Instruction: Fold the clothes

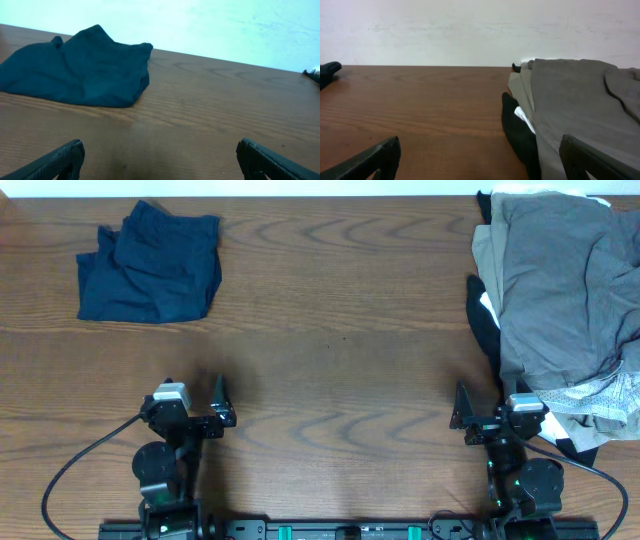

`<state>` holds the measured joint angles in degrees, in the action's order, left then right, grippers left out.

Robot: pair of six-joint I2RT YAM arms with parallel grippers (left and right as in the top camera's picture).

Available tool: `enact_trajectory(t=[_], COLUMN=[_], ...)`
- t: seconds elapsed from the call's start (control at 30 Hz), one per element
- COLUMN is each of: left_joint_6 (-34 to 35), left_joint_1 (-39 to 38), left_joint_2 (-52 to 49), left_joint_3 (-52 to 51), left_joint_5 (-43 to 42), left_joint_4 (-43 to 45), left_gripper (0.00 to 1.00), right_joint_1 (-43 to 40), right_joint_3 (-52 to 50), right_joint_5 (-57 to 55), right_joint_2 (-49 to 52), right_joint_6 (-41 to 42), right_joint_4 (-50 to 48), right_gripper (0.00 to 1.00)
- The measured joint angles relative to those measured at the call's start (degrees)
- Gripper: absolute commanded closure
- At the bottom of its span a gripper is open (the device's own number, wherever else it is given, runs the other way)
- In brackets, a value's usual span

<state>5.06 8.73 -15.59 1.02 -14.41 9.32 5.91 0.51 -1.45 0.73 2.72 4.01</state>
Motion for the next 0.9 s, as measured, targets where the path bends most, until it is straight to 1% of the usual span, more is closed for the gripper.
enact_trajectory(t=[0.27,0.5,0.6,0.9], left_joint_6=[0.00,-0.07,-0.63,-0.87], left_joint_1=[-0.83,-2.14,-2.82,-3.08], left_joint_2=[4.61,11.15,14.43,14.97], left_joint_3=[-0.52,-0.57,-0.57,-0.35], left_joint_5=[0.24,1.01,1.60,2.89], left_joint_4=[-1.25,-7.69,-8.33,-9.33], left_gripper=[0.02,0.02,0.02,0.02], right_joint_1=[0.00,0.00,0.00,0.00], right_joint_3=[0.00,0.00,0.00,0.00], right_joint_5=[0.00,0.00,0.00,0.00], right_joint_2=[0.00,0.00,0.00,0.00], right_joint_6=[0.00,0.00,0.00,0.00], right_joint_4=[0.00,-0.02,0.00,0.00], right_gripper=[0.01,0.01,0.01,0.01])
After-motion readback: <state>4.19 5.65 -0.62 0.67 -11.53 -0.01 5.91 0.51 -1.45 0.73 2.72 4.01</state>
